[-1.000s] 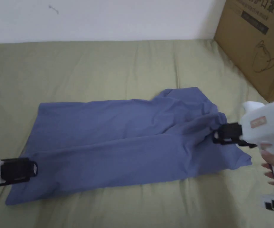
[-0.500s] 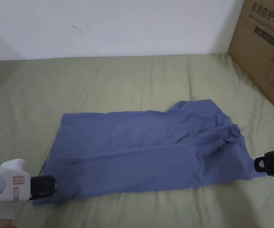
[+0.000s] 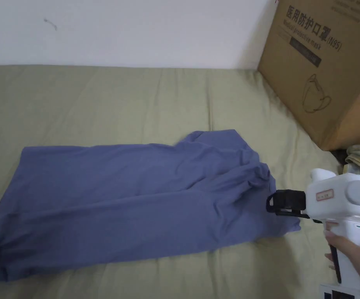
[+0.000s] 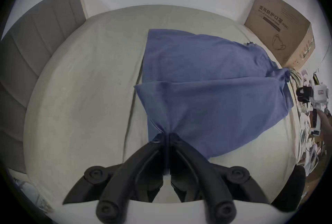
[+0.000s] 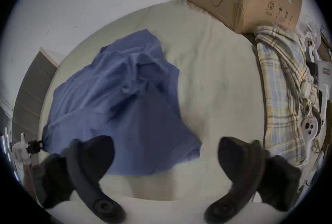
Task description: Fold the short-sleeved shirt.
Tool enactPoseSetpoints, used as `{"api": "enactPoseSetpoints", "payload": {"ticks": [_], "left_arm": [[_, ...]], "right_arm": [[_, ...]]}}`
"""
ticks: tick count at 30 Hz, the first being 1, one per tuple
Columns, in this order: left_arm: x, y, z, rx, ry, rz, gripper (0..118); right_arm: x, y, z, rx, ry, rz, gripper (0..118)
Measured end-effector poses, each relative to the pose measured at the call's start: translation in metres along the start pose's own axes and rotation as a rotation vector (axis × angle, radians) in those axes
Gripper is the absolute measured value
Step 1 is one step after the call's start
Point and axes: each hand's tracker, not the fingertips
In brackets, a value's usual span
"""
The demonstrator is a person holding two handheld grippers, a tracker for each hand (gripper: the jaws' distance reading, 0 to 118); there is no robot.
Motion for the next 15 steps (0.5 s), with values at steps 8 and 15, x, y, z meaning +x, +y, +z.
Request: {"api": "enactPoseSetpoints", "payload": {"ticks": [8,15], "left_arm": [[-0.004,-0.001,-0.004,-0.05,-0.025,0.043,3],[-0.008,-0.001,0.0,-0.059,-0.007,0.021,3]], "right_arm": [[-0.017,-0.005,-0.008,-0.103,-0.054,0.187,8],[-0.022,-0.017,0.04,-0.131,-0.069,0.265,8]]}}
